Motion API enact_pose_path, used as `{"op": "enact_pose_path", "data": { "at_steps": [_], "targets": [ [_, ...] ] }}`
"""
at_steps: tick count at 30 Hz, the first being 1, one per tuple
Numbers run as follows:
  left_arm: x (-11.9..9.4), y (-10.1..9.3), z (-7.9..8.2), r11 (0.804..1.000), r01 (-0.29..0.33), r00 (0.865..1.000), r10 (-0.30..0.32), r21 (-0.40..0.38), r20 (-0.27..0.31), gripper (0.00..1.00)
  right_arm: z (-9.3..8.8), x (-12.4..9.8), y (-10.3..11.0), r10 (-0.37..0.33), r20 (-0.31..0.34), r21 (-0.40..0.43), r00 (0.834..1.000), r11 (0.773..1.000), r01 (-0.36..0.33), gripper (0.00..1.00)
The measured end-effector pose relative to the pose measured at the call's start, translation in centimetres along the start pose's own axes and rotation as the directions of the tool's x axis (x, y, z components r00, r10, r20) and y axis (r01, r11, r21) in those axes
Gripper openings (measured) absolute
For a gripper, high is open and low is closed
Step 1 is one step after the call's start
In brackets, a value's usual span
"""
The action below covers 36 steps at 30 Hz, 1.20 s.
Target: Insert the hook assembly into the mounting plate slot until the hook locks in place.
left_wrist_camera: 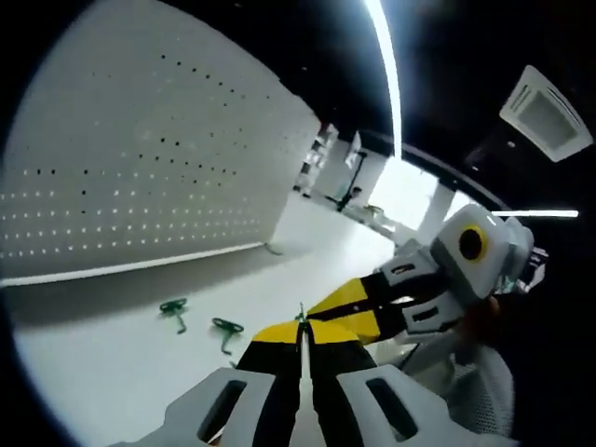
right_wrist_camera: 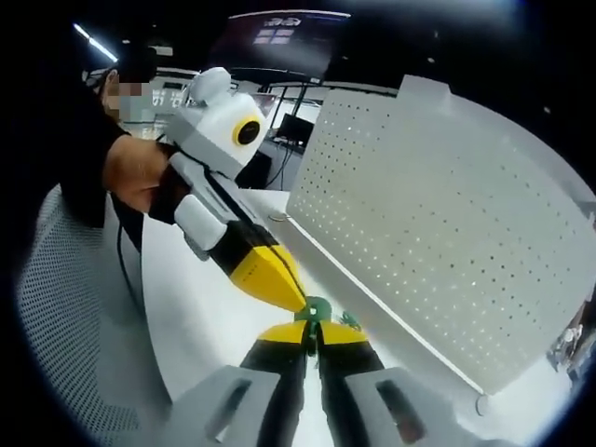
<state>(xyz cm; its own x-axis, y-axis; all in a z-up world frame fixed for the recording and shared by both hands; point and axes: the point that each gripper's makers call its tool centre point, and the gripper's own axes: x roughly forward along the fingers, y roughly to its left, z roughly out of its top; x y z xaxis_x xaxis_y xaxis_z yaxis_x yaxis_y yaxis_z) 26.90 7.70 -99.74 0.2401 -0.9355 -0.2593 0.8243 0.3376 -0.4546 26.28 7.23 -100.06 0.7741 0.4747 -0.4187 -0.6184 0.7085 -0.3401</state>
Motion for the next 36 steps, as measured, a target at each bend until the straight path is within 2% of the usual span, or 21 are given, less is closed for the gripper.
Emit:
{"op": "enact_pose_path", "data": {
  "at_steps": [3,10,21,24,29,32,36],
  "targets": [
    [-0.1,-0.1,0.1,1.0,0.006,1.0,-0.005,-0.01,0.009,0.02,0.1,0.0,0.0,0.0,0.004,0.004,1.0,1.0,0.0,0.01],
    [0.1,-0.3,0.0,0.998,0.008,1.0,-0.01,0.059,0.023,0.03,0.0,0.0,-0.2,-0.009,-0.001,0.016,1.0,1.0,0.009,0.01],
    [0.0,-1.0,0.2,0.99,0.021,0.999,-0.026,0.138,0.038,0.12,0.0,-0.2,-0.9,-0.038,0.001,0.034,0.999,0.999,0.038,0.01],
    [-0.1,-1.1,0.8,0.98,0.015,0.997,-0.029,0.2,0.068,0.15,0.1,-0.3,-1.0,-0.044,0.007,0.038,0.999,0.998,0.044,0.01],
    [-0.1,-1.7,0.9,0.967,0.027,0.996,-0.049,0.254,0.08,0.17,0.2,-0.4,-1.3,-0.056,0.012,0.052,0.998,0.997,0.055,0.01],
    [-0.1,-1.8,1.3,0.956,0.018,0.993,-0.051,0.294,0.105,0.23,0.2,-0.4,-1.4,-0.062,0.014,0.059,0.998,0.996,0.061,0.01],
    [-0.4,-1.6,2.0,0.952,-0.005,0.99,-0.038,0.307,0.135,0.29,0.2,-0.5,-1.6,-0.068,0.017,0.071,0.998,0.995,0.067,0.01]
  ]
}}
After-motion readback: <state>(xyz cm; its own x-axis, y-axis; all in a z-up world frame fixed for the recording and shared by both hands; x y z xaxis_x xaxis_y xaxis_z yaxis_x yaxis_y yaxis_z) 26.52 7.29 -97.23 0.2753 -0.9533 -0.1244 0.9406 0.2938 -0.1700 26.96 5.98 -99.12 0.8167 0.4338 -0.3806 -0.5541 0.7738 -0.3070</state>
